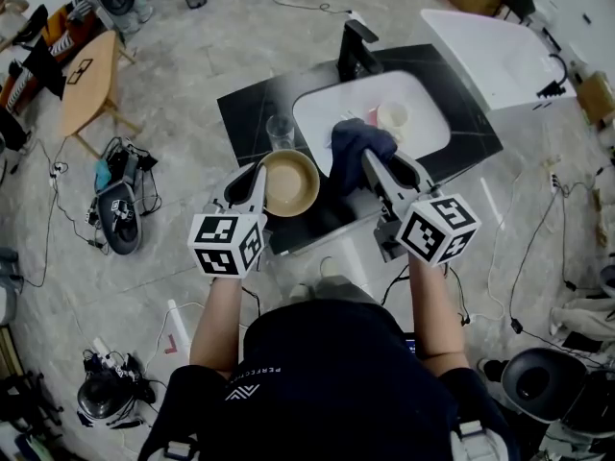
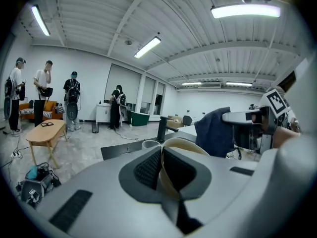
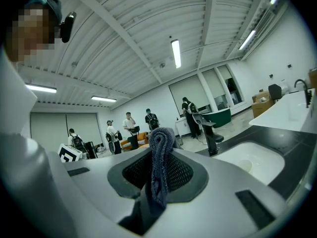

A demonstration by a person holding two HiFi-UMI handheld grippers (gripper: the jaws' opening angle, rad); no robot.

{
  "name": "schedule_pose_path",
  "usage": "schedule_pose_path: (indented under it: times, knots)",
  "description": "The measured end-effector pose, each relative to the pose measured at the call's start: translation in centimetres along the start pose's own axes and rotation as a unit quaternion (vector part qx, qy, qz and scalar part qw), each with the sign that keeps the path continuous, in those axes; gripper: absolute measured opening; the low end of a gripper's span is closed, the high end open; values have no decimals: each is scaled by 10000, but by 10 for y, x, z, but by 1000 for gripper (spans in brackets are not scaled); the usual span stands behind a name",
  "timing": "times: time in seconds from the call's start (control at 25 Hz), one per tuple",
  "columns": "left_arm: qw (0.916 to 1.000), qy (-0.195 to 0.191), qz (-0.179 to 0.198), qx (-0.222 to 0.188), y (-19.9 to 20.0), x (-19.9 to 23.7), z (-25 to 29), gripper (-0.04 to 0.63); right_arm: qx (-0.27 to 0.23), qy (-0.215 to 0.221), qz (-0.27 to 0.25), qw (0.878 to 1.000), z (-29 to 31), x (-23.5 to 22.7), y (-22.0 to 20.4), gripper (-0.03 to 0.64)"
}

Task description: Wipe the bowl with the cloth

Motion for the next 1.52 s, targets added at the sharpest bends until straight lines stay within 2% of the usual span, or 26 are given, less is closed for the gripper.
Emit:
schedule_pose_path:
  times: [0.24,0.76,1.52]
  knots:
    - [9999,-57,-137,28,-8,-1,2,18,124,-199,100,9997,0,-5,-19,81]
    - [9993,-167,-336,86,-15,-7,5,18,447,-290,28,9986,-4,-3,-50,81]
    - [9989,-280,-293,240,-17,-11,10,18,486,-160,8,9987,-5,-1,-53,81]
Point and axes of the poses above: the fingertips, and each gripper's own axes: z forward along the fingers, x to its left, y out of its top, the point moved 6 cm from there along -z, backward along the fingers, and after that the axes turned 15 degrees about -y, right-handed, at the moved point
